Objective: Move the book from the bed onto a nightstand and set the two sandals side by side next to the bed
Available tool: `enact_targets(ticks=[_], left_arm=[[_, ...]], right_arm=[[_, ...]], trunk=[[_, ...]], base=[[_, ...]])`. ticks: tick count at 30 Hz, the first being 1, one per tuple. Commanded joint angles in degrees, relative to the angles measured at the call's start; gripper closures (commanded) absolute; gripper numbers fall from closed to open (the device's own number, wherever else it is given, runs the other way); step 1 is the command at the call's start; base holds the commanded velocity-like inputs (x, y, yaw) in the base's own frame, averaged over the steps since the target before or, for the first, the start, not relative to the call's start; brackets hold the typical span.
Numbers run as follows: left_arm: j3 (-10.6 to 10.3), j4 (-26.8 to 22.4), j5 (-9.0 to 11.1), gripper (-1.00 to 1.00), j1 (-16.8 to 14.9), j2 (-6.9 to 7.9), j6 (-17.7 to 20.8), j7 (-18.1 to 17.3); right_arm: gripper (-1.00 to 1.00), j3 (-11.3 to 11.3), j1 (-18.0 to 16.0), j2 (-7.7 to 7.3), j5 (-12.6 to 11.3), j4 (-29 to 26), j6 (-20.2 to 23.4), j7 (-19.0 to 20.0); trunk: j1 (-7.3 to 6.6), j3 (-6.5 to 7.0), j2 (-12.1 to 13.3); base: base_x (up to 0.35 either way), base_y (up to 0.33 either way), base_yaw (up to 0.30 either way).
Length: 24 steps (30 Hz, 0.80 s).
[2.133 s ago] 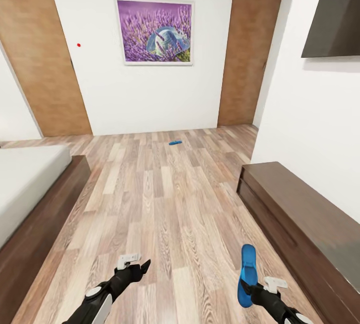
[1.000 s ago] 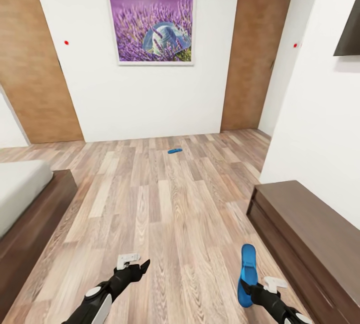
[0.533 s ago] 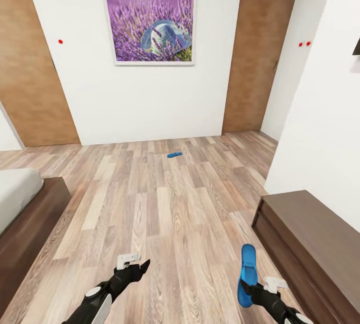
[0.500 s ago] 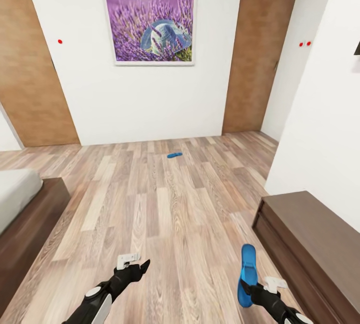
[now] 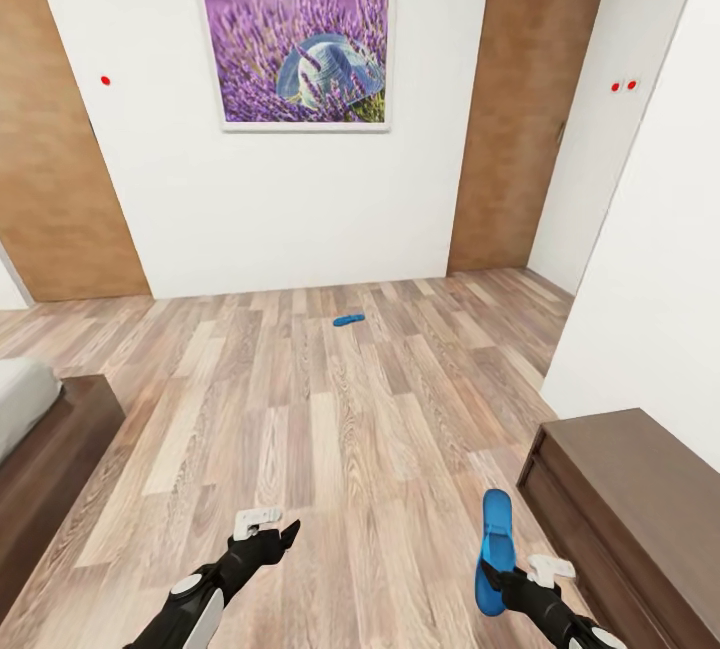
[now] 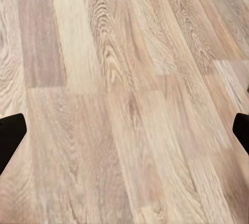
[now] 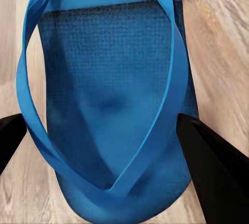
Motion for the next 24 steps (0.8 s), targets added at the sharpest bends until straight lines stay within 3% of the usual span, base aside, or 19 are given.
enact_targets(ticks=[1, 24], left_arm=[[0.0, 0.0, 0.6, -1.0, 0.0, 0.0, 0.2, -0.2], [0.0, 0.0, 0.6, -1.0, 0.0, 0.0, 0.2, -0.2]], right_arm=[[1.0, -0.4, 0.0, 0.0, 0.0, 0.1, -0.1, 0.4], [1.0, -0.4, -0.1, 0.0, 0.0, 0.1, -0.1, 0.5]], trunk=[[0.02, -0.05, 0.0], [0.02, -0.05, 0.0]], base=[[0.332, 0.0, 0.0], [0.332, 0.0, 0.0]])
